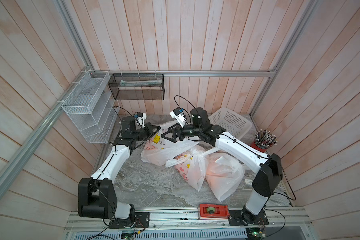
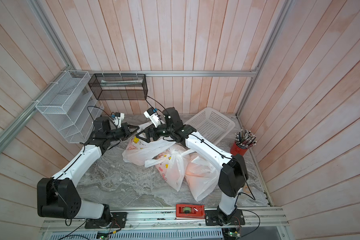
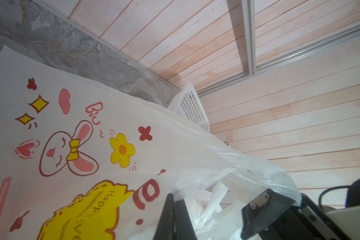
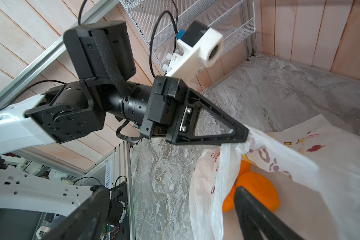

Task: Place the oranges into plastic bags & tie knots
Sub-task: Pick up the orange from the basket.

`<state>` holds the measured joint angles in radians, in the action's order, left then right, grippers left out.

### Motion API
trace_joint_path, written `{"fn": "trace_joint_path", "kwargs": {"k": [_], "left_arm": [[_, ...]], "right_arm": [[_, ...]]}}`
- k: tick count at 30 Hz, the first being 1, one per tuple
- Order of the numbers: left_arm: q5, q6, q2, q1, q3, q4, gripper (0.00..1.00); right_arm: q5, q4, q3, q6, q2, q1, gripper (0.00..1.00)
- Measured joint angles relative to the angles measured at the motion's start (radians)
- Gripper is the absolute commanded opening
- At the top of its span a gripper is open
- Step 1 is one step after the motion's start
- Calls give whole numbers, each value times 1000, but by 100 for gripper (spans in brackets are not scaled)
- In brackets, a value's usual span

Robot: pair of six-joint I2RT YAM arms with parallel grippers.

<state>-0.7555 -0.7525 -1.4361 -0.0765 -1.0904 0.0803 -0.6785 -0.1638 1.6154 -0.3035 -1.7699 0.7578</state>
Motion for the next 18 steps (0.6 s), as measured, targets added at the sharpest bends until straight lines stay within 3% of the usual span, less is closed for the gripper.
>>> {"fn": "trace_joint_path", "kwargs": {"k": [7,18], "left_arm": [[0,-1,-1,0,-3,-18,0],[11,1,-25,2,-19,-34,0]], "right_arm": [[-32,14,-71,-35,-15,33,96],[-3,-9,-29,-29,15,51,95]]}}
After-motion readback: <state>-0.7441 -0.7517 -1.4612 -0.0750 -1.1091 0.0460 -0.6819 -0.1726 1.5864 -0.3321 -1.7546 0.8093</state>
